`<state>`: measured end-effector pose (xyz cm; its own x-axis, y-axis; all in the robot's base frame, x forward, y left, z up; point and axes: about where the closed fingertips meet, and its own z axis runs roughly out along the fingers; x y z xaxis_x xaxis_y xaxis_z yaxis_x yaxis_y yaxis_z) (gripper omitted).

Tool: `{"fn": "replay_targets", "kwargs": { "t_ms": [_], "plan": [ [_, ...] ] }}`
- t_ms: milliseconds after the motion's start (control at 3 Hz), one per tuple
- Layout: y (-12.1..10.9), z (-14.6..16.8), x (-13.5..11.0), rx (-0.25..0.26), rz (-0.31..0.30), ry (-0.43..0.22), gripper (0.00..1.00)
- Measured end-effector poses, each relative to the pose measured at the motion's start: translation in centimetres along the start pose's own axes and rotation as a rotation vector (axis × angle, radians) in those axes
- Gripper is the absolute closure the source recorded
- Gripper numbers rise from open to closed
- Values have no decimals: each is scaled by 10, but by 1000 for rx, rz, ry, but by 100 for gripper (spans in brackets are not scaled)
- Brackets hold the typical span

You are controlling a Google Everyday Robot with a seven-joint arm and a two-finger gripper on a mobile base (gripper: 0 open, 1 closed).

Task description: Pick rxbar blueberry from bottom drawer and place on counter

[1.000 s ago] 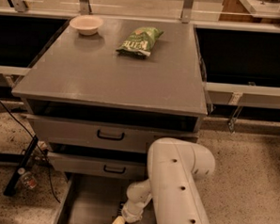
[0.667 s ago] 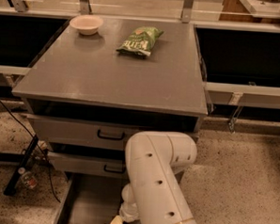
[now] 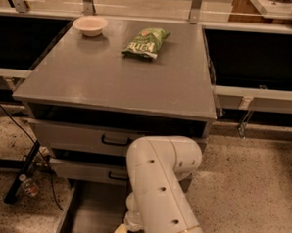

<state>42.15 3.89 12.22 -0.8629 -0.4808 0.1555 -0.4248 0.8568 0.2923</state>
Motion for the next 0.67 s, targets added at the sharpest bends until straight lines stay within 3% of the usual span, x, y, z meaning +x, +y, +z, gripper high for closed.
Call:
{"fn": "replay_targets", "kwargs": {
  "t_ms": [333, 667],
  "plan": [
    [-10, -7, 8, -20, 16, -7, 0],
    [-26, -32, 16, 1, 45, -56, 0]
  ]
}}
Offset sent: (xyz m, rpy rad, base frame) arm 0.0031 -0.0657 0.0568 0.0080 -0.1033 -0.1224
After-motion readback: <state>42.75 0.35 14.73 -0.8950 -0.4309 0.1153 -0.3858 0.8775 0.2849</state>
